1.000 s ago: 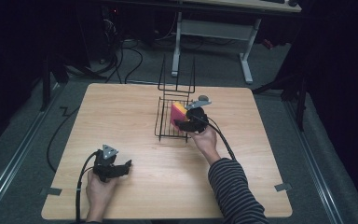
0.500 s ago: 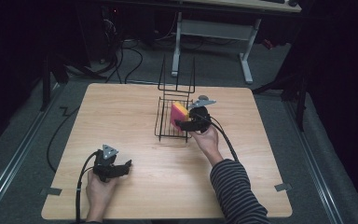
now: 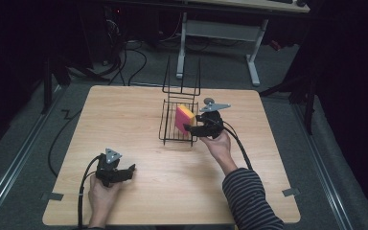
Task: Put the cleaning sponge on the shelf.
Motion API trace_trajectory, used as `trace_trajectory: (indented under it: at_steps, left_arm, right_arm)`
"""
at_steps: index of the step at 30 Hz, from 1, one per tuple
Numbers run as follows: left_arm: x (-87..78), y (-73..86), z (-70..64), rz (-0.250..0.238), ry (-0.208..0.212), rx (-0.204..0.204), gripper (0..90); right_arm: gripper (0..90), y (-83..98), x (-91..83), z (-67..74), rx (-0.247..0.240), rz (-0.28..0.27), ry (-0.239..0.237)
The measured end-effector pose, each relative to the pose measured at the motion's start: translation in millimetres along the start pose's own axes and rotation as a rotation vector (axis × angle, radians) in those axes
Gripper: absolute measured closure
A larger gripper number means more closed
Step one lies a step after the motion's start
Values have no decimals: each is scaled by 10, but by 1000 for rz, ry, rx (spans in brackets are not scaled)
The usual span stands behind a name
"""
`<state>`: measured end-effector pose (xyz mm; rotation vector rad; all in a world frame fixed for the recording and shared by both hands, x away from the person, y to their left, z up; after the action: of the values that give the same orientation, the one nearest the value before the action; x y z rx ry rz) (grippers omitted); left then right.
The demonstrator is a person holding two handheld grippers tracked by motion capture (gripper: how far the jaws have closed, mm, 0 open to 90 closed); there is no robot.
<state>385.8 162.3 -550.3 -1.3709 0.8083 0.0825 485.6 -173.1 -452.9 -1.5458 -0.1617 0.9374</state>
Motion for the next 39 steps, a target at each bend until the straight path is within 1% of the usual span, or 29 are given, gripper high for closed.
trace_trajectory:
  at_steps: [6,8,9,14,18,23,25,28,30,33,39]
  left_arm:
    - [0,0,-2,0,-2,2,209]
    - [0,0,-1,1,-2,2,209]
    - [0,0,-1,1,-2,2,209]
    - [1,0,-1,0,-2,2,209]
    - [1,0,-1,0,-2,2,209]
    - [1,0,-1,0,-2,2,209]
    - [1,0,-2,0,-2,2,209]
    - [1,0,-2,0,-2,2,209]
    - [1,0,-2,0,-2,2,210]
    - [1,0,-2,0,-2,2,209]
    - [1,0,-2,0,-2,2,209]
  right_arm:
    - [317,-13,-105,-1,1,-19,-9]
    - [320,-16,-139,-2,-1,-19,-2]
    - [324,-17,-150,-14,-10,-24,0]
    - [328,17,-252,-73,24,-44,6]
    - [328,36,-308,-114,15,-35,10]
    - [328,39,-386,-164,31,-45,17]
    - [328,38,-426,-182,27,-53,22]
    - [328,28,-493,-176,8,-57,34]
    - [329,19,-534,-173,13,-59,33]
    - [335,8,-584,-189,9,-76,41]
    - [344,47,-635,-236,34,-92,46]
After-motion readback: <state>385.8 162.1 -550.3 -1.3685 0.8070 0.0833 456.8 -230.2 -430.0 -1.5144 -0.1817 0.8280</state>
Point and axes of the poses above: each handheld gripper's, and its own axes: x roughly forward along the jaws, y roughly out of its underside, z roughly to its left, the point moved 2 cm from there along x, roughly forward along the jaws, and after that the axes turned 9 degrees about -z, right-handed, at the moved point
